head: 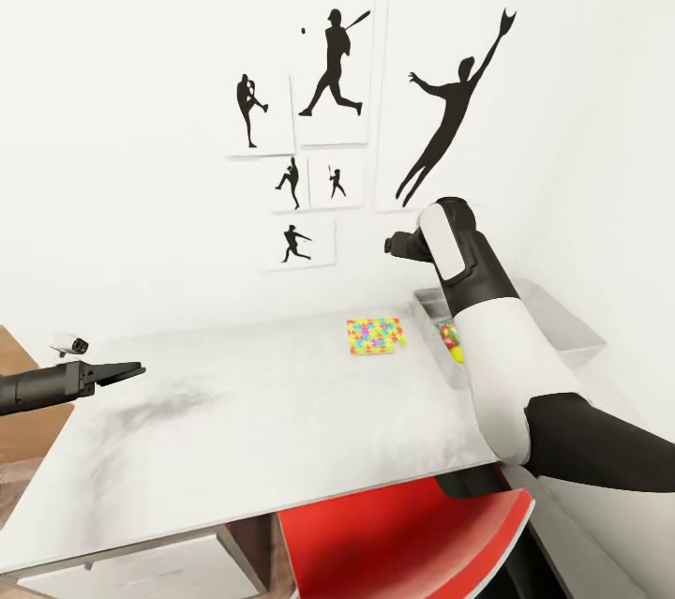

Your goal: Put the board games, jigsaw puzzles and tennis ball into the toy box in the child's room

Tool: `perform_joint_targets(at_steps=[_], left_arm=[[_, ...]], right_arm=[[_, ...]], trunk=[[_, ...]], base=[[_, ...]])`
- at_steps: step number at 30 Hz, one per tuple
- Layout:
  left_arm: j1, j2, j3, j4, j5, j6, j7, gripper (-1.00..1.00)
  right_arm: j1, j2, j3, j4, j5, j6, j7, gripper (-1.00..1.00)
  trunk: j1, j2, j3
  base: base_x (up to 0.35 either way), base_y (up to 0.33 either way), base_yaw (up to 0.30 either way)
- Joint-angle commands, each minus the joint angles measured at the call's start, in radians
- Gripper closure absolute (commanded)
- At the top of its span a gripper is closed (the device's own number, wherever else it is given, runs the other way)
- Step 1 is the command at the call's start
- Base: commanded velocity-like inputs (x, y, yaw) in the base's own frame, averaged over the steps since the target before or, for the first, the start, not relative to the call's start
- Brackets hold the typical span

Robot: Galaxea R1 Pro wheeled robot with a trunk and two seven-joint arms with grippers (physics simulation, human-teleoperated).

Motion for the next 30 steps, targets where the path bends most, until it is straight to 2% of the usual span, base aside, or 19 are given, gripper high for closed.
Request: perform_joint_targets(at_steps=[1,14,30], left_arm=[[-0.001,0.0,-0.001,0.0,0.0,0.011,-0.004,-1.0],[-0.001,0.0,-0.001,0.0,0.001,0.009,-0.004,-1.0],[-0.001,-0.001,-0.001,0.0,0.001,0.009,-0.004,-1.0]], right_arm=[[-0.001,0.0,0.001,-0.001,-0.01,0.002,-0.01,-1.0],[-0.001,0.0,0.001,-0.001,-0.01,0.002,-0.01,-1.0],[-0.001,0.0,0.001,-0.001,-0.01,0.002,-0.01,-1.0]], trunk=[[0.001,-0.002,0.0],[0.001,-0.002,0.021],[0.001,-0.002,0.045]], base=[[0.096,0.061,0.093],[0.078,0.046,0.097],[0.058,-0.033,0.059]])
